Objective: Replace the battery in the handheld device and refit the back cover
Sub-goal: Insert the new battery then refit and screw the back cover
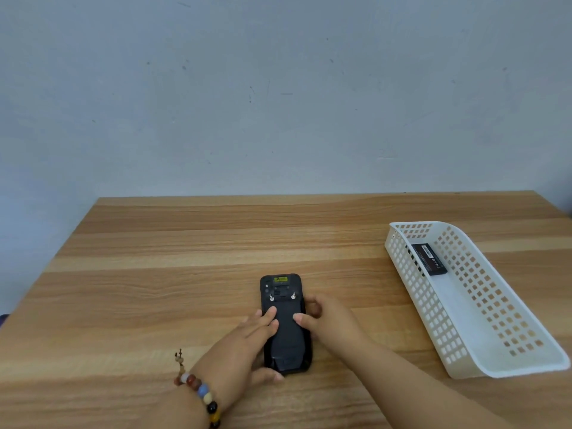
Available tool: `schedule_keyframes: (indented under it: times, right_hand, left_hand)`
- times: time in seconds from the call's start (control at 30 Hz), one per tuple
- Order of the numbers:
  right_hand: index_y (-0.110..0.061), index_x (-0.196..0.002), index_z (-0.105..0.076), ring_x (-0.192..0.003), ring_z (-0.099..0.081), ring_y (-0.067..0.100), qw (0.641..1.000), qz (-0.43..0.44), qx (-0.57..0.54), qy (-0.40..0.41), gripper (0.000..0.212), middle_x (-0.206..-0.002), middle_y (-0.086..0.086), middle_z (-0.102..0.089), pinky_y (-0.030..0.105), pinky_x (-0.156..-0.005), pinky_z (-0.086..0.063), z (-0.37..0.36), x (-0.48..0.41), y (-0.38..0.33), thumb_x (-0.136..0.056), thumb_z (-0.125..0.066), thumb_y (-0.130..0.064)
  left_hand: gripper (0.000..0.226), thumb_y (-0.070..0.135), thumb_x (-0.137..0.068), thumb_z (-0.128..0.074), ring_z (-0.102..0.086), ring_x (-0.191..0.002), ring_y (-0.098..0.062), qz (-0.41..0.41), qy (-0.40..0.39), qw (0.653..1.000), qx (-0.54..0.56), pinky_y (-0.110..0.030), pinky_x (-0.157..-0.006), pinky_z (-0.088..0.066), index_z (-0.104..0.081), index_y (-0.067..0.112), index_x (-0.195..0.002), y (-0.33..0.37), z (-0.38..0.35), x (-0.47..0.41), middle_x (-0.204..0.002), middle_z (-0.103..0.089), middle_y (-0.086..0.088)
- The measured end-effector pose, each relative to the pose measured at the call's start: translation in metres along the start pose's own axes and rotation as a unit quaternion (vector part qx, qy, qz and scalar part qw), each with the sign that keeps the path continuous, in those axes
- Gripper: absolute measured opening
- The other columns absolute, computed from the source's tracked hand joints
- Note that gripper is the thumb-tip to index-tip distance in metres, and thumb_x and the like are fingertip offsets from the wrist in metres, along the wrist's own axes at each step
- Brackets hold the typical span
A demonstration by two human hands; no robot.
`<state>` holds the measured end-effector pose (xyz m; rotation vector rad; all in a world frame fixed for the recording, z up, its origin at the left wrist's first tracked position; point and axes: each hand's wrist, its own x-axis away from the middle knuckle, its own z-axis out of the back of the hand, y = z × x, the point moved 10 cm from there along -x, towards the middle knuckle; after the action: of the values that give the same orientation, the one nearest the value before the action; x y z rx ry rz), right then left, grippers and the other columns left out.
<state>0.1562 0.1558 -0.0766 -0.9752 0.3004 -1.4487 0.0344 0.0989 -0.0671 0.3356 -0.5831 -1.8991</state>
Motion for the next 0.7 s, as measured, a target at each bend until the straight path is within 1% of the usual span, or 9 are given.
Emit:
schedule_keyframes:
  times: [0.1, 0.23, 0.3, 0.37, 0.43, 0.53, 0.57, 0.63, 0.7]
  right_hand:
    - [-0.019, -0.116, -0.054, -0.094, -0.059, 0.015, 1.0, -0.013, -0.019, 0.01, 0.036, -0.082, -0.015, -0.049, 0.039, -0.09, -0.053, 0.001, -0.001, 0.004, -0.084, -0.067, -0.028]
    - [-0.025, -0.117, -0.048, -0.095, -0.059, 0.018, 1.0, -0.005, 0.004, -0.005, 0.038, -0.079, -0.013, -0.046, 0.04, -0.089, -0.053, 0.002, -0.001, -0.003, -0.084, -0.066, -0.028]
    - [-0.029, -0.128, -0.044, -0.105, -0.057, 0.018, 0.998, 0.033, 0.043, -0.017, 0.049, -0.089, -0.014, -0.052, 0.033, -0.093, -0.049, 0.005, -0.001, -0.015, -0.084, -0.066, -0.027]
    - [-0.032, -0.138, -0.037, -0.12, -0.05, 0.015, 0.992, 0.074, 0.098, -0.033, 0.06, -0.119, -0.006, -0.055, 0.028, -0.1, -0.039, 0.005, -0.002, -0.026, -0.085, -0.065, -0.027]
    - [-0.033, -0.141, -0.033, -0.128, -0.042, 0.015, 0.981, 0.104, 0.158, -0.052, 0.063, -0.141, -0.004, -0.044, 0.028, -0.106, -0.033, 0.003, -0.003, -0.031, -0.086, -0.063, -0.031]
    - [-0.038, -0.143, -0.026, -0.13, -0.039, 0.018, 0.961, 0.116, 0.244, -0.066, 0.065, -0.145, -0.002, -0.039, 0.032, -0.107, -0.035, 0.003, -0.003, -0.032, -0.087, -0.058, -0.042]
    - [-0.04, -0.143, -0.024, -0.128, -0.041, 0.019, 0.953, 0.116, 0.271, -0.067, 0.064, -0.143, -0.001, -0.04, 0.033, -0.104, -0.038, 0.004, -0.003, -0.031, -0.088, -0.055, -0.045]
    - [-0.044, -0.143, -0.021, -0.121, -0.046, 0.02, 0.935, 0.126, 0.328, -0.055, 0.061, -0.138, -0.002, -0.043, 0.035, -0.095, -0.043, 0.007, 0.0, -0.031, -0.089, -0.048, -0.052]
    - [-0.046, -0.142, -0.019, -0.117, -0.049, 0.019, 0.918, 0.142, 0.368, -0.041, 0.059, -0.133, -0.003, -0.045, 0.034, -0.088, -0.045, 0.009, 0.003, -0.034, -0.089, -0.043, -0.057]
  left_hand:
    - [0.108, 0.088, -0.059, -0.025, -0.019, -0.133, -0.015, -0.034, 0.029, 0.999, 0.001, -0.002, -0.098, 0.015, -0.038, 0.011, -0.134, -0.001, 0.001, 0.001, -0.142, -0.02, 0.009]
    - [0.091, 0.081, -0.069, -0.028, -0.034, -0.127, -0.023, -0.04, 0.005, 0.999, -0.003, -0.006, -0.099, 0.016, -0.046, 0.013, -0.126, -0.002, -0.003, 0.001, -0.138, -0.034, 0.003]
    - [0.085, 0.08, -0.071, -0.025, -0.037, -0.124, -0.019, -0.031, 0.002, 0.999, -0.008, -0.006, -0.099, 0.015, -0.044, 0.017, -0.125, -0.001, -0.002, 0.002, -0.137, -0.041, 0.0]
    - [0.08, 0.078, -0.074, -0.02, -0.043, -0.119, -0.017, -0.024, -0.002, 0.999, -0.03, -0.008, -0.101, 0.008, -0.046, 0.019, -0.121, 0.002, -0.002, 0.002, -0.132, -0.05, -0.002]
    - [0.08, 0.077, -0.076, -0.015, -0.049, -0.116, -0.017, -0.025, 0.004, 0.998, -0.063, -0.014, -0.104, -0.004, -0.05, 0.019, -0.119, 0.001, -0.002, 0.0, -0.129, -0.054, -0.001]
    - [0.081, 0.077, -0.077, -0.011, -0.052, -0.114, -0.016, -0.006, -0.02, 0.996, -0.09, -0.022, -0.1, -0.024, -0.051, 0.02, -0.118, -0.007, -0.005, -0.001, -0.127, -0.056, 0.0]
    - [0.084, 0.078, -0.075, -0.011, -0.051, -0.116, -0.017, -0.013, -0.02, 0.994, -0.105, -0.033, -0.097, -0.031, -0.052, 0.018, -0.119, -0.006, -0.004, -0.002, -0.129, -0.054, -0.001]
    - [0.098, 0.084, -0.066, -0.016, -0.035, -0.128, -0.019, -0.025, -0.001, 0.995, -0.097, -0.055, -0.1, -0.02, -0.048, 0.014, -0.128, -0.005, -0.001, -0.004, -0.14, -0.035, 0.0]
    - [0.107, 0.088, -0.059, -0.017, -0.021, -0.133, -0.018, -0.019, 0.012, 0.997, -0.075, -0.057, -0.103, -0.005, -0.041, 0.014, -0.133, -0.008, 0.001, -0.004, -0.142, -0.021, 0.007]
